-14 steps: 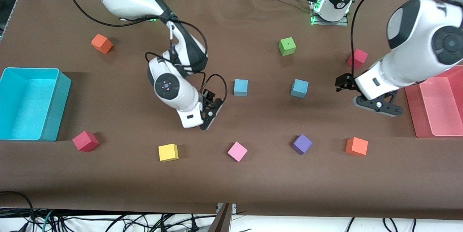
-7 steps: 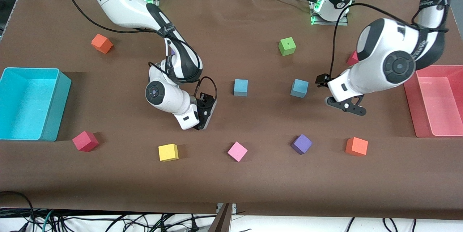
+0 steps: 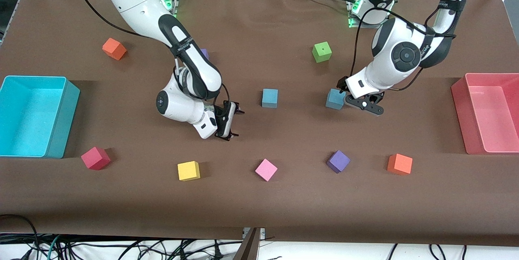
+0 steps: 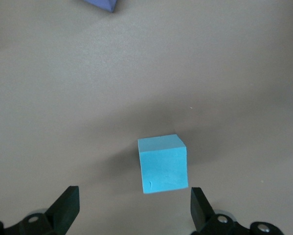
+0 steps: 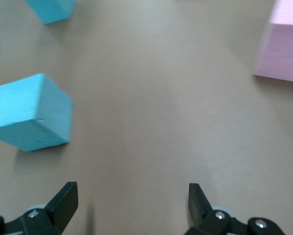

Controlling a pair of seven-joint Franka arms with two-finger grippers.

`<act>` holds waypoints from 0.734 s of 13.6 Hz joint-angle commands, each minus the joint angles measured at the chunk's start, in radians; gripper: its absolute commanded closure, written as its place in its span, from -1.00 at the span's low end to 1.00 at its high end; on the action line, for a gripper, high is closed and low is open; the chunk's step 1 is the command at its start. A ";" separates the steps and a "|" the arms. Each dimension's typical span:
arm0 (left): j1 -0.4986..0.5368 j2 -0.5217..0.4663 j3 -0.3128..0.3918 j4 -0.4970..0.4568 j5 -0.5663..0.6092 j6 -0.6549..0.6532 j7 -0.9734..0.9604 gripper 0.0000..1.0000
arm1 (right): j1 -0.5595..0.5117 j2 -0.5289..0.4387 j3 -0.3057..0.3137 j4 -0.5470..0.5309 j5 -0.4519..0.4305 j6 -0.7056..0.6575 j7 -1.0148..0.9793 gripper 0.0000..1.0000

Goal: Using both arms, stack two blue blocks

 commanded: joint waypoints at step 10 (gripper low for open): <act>-0.029 0.096 -0.021 -0.166 -0.005 0.347 -0.074 -1.00 | -0.023 -0.090 0.015 -0.093 0.247 -0.223 -0.357 -1.00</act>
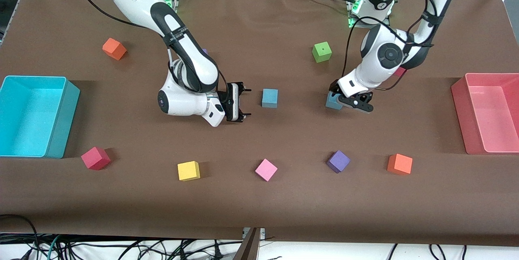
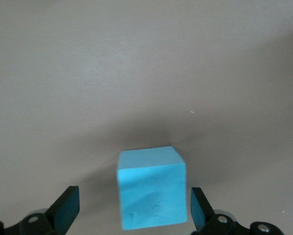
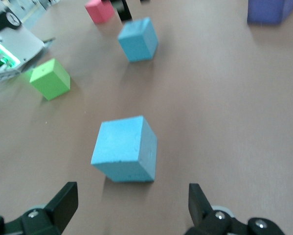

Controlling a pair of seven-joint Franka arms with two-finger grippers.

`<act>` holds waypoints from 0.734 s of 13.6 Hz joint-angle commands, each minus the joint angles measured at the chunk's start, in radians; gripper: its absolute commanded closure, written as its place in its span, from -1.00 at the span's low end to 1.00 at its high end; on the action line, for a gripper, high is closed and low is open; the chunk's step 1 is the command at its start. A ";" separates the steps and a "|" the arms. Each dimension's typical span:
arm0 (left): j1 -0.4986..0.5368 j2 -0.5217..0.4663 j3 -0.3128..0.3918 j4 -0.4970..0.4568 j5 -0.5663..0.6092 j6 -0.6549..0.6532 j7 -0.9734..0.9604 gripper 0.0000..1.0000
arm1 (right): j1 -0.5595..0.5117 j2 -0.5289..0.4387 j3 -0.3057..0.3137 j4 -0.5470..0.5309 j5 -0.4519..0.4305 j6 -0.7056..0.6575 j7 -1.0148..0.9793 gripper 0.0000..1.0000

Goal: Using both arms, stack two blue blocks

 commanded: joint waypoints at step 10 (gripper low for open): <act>-0.006 0.094 0.000 -0.019 0.026 0.113 -0.012 -0.77 | -0.029 0.053 0.009 -0.071 0.231 -0.021 -0.402 -1.00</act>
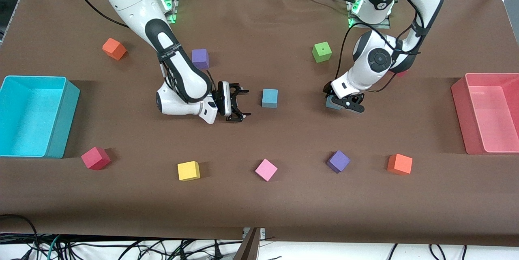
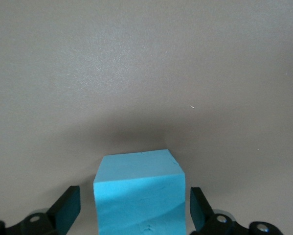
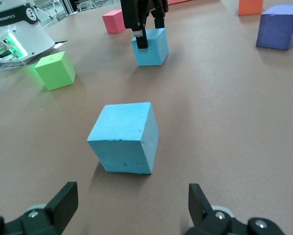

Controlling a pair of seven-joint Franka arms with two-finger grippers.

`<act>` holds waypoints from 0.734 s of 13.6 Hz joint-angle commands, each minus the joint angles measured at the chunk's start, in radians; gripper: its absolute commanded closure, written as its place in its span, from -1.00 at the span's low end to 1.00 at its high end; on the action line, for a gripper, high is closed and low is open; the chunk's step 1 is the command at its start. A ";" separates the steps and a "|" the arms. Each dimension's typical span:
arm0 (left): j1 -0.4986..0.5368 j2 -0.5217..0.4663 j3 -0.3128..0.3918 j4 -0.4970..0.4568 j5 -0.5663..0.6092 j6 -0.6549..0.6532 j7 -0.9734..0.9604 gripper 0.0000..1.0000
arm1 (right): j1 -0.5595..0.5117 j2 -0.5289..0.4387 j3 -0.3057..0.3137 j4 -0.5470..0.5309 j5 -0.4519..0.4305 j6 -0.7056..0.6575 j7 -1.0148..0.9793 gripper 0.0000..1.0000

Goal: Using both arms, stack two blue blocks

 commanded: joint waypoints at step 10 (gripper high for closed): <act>-0.005 -0.040 -0.004 -0.010 0.022 0.001 -0.011 0.57 | 0.035 0.028 0.009 -0.002 0.069 -0.007 -0.054 -1.00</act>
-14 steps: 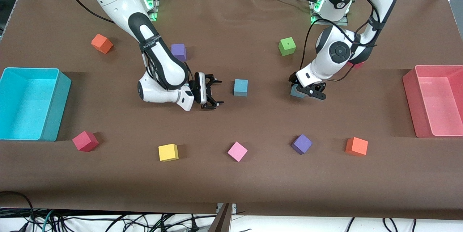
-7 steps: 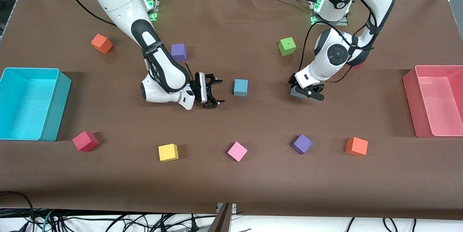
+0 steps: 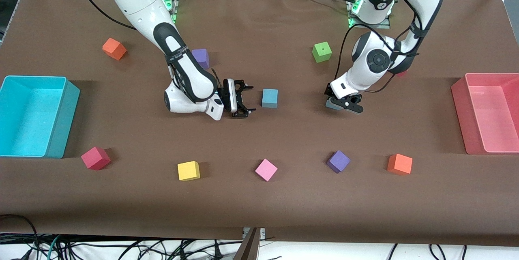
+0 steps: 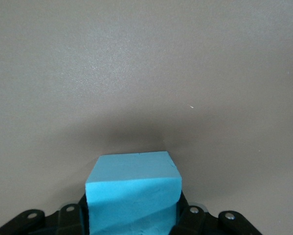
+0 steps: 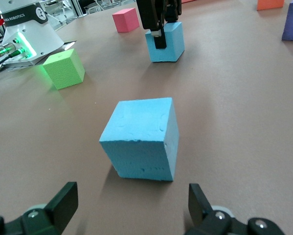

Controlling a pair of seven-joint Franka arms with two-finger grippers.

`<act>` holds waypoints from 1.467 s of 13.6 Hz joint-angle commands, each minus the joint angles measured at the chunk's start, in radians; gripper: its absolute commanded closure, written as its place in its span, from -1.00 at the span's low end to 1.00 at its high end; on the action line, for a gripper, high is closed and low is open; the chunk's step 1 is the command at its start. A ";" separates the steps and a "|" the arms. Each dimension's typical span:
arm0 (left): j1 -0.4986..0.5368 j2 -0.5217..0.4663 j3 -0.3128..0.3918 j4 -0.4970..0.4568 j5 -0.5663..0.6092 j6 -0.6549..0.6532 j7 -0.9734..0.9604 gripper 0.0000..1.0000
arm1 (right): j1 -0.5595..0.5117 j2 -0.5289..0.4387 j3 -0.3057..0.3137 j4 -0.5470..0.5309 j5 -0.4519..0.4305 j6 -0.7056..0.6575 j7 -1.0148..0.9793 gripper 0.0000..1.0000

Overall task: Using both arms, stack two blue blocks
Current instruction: 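Lift the second cyan cube with the left gripper over the first cube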

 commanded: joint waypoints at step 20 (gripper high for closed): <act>-0.186 0.165 -0.196 0.522 0.159 -0.362 -0.671 0.58 | 0.031 0.019 0.003 0.016 0.068 0.020 -0.028 -1.00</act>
